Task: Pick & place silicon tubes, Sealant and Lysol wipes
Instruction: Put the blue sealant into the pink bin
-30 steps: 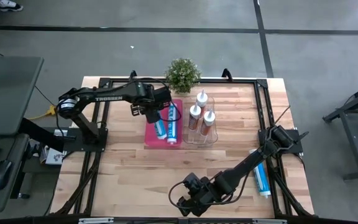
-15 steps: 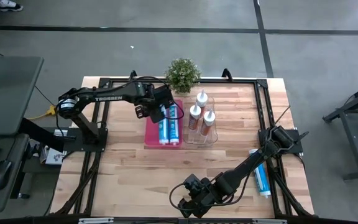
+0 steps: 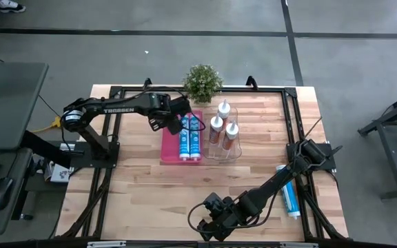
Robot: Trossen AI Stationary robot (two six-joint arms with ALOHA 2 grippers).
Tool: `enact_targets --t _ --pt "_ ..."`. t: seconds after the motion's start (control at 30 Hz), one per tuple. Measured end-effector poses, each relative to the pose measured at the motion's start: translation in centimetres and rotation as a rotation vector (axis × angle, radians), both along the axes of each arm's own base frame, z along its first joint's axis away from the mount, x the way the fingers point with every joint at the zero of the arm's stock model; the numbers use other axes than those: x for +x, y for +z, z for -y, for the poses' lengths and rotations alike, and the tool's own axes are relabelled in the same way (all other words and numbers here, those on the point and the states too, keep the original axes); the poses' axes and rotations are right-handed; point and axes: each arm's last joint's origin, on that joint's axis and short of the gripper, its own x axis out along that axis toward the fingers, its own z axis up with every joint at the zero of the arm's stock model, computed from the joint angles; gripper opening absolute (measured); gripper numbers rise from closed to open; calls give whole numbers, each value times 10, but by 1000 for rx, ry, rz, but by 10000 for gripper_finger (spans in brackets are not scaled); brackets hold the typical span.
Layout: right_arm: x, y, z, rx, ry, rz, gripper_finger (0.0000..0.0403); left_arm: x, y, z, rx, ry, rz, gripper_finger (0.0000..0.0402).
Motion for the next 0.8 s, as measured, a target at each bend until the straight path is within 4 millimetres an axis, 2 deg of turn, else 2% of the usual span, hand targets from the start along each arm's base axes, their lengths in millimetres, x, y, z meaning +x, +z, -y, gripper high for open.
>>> enact_targets --t 0.2,0.4,0.5,0.57,0.63,0.73,0.8 --pt "-10 2 5 -30 -34 -77 346 -6 10 21 -35 27 33 196" --pt "-40 27 18 -116 -96 -162 346 -17 32 43 -185 97 184 73" --pt "-58 42 27 -152 -134 -209 346 -32 42 53 -318 160 228 13" --pt "-71 50 32 -177 -154 -254 346 -31 52 60 -399 192 321 13" --pt "-82 56 37 -190 -171 -309 346 -45 57 65 -435 247 315 14" --pt "-100 64 42 -189 -189 -420 346 -48 72 80 -490 235 412 3" --pt "-111 65 42 -184 -206 -496 346 -60 72 90 -512 252 379 3"
